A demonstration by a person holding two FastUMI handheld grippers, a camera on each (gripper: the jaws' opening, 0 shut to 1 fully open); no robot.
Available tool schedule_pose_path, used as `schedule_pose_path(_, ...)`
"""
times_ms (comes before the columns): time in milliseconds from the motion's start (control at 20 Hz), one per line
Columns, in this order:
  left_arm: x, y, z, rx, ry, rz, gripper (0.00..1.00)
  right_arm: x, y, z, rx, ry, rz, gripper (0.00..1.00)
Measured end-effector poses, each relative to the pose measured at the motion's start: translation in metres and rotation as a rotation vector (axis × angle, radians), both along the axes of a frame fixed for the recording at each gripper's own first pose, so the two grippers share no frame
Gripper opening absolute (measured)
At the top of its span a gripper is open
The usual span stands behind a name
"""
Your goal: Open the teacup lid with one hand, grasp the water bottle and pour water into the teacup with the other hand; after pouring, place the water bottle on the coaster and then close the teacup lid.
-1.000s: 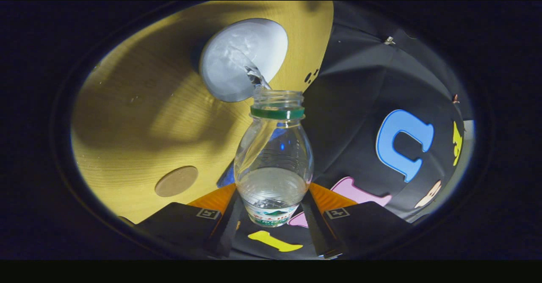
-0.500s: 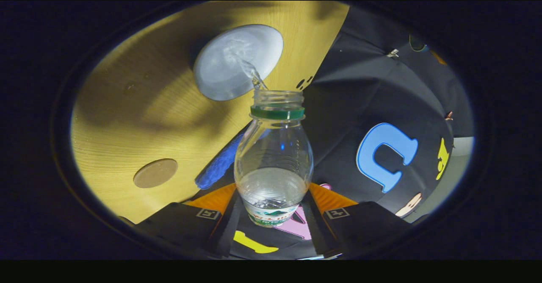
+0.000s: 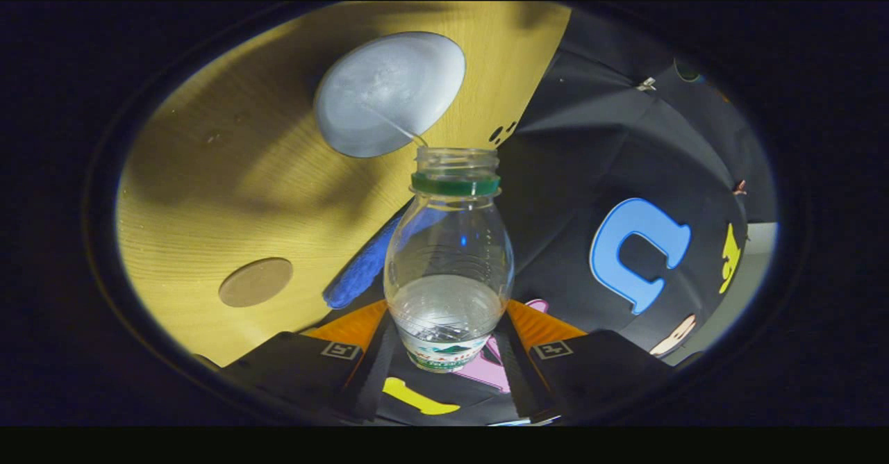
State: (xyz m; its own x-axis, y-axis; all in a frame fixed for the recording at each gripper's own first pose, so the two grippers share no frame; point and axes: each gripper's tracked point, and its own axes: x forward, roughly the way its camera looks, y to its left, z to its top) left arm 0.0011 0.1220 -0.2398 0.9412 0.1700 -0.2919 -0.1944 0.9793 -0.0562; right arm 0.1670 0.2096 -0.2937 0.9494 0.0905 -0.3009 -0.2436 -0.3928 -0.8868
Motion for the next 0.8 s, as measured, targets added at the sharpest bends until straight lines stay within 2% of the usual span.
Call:
schedule_pose_path(50, 0.000, 0.000, 0.001, 0.001, 0.002, 0.001, 0.29, -0.003, -0.001, -0.007, 0.045, 0.035, -0.024, 0.72)
schedule_pose_path(250, 0.000, 0.001, 0.002, 0.000, 0.008, 0.010, 0.29, -0.017, 0.002, -0.021, 0.241, 0.132, -0.093, 0.75)
schedule_pose_path(400, -0.001, -0.001, 0.003, 0.008, 0.017, 0.010, 0.29, -0.029, 0.001, -0.026, 0.442, 0.199, -0.163, 0.75)
schedule_pose_path(800, 0.010, -0.020, 0.006, 0.019, 0.036, -0.014, 0.29, -0.055, 0.021, -0.001, 1.295, 0.457, -0.307, 0.75)
